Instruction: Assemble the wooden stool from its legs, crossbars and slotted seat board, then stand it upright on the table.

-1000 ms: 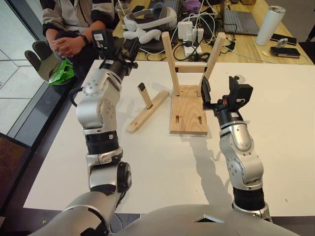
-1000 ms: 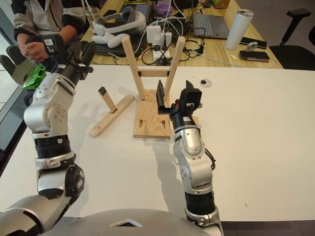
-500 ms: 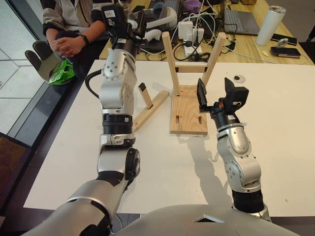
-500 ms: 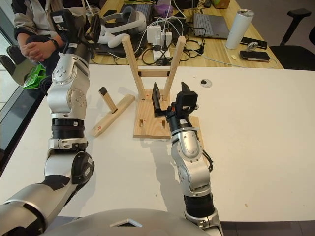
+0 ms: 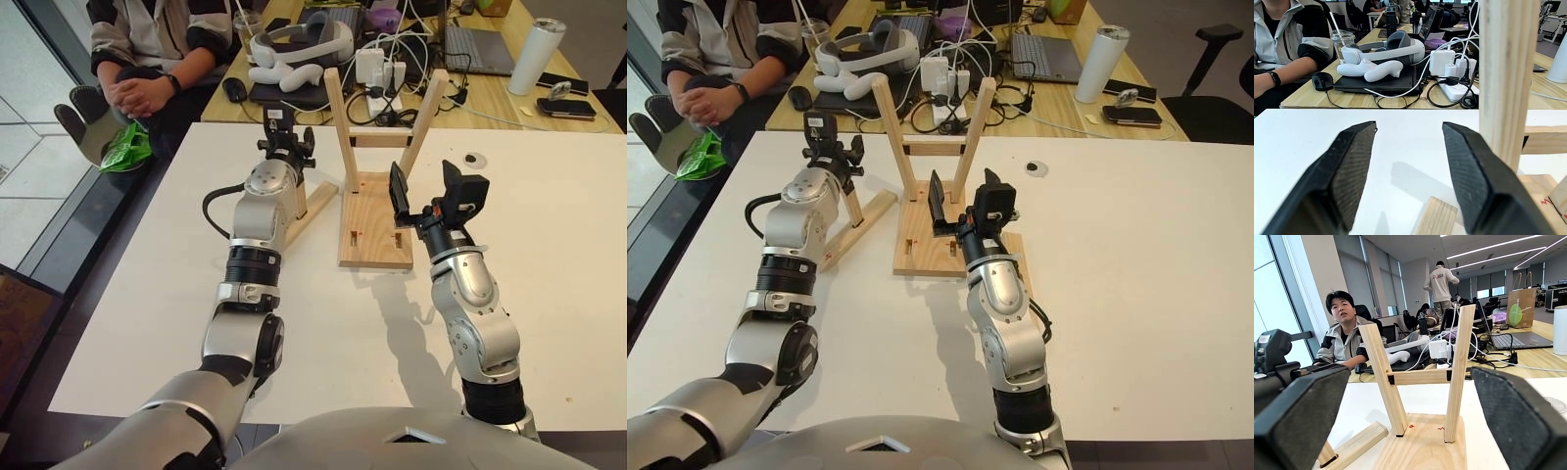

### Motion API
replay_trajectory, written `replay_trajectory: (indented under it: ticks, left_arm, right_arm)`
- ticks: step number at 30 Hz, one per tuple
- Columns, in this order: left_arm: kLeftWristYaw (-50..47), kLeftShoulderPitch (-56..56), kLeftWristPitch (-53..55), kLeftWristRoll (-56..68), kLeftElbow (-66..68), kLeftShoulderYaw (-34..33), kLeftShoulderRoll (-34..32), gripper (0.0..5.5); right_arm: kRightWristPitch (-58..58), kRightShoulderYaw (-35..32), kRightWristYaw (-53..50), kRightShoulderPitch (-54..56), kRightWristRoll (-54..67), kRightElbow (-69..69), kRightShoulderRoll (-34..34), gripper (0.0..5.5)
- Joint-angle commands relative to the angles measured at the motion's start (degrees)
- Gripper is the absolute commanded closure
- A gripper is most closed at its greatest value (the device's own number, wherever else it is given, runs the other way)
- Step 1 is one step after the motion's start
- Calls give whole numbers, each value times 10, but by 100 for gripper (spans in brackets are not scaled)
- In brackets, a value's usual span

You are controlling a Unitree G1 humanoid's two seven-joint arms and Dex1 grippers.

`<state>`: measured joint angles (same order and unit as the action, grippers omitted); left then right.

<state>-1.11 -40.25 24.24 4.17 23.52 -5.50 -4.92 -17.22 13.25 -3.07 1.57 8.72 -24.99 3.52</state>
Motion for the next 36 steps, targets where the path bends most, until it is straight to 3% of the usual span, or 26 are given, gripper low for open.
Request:
replay_trajectory:
  ticks: [1,8,14,18,26,32,36]
  left_arm:
    - [0,-4,11,10,-44,-13,-6,299]
    - [41,-23,51,47,-235,-24,-42,299]
    - [263,105,212,252,-471,-7,-145,299]
    - [287,151,198,228,-434,13,-182,299]
    - [285,149,146,183,-346,64,-154,299]
    - [311,167,145,164,-312,92,-170,299]
    - [288,147,122,86,-204,116,-200,299]
  right_arm:
    - [-11,-1,-1,3,0,-1,15,93]
    - [-12,-2,-3,1,-1,-3,16,93]
    - [-12,-6,-5,-7,0,-10,15,93]
    - [-11,-7,-2,-5,1,-7,15,93]
    - [-16,-8,4,1,3,-3,13,93]
    - [-23,-12,6,-2,4,-11,10,93]
    - [-26,-9,7,-6,4,-14,10,93]
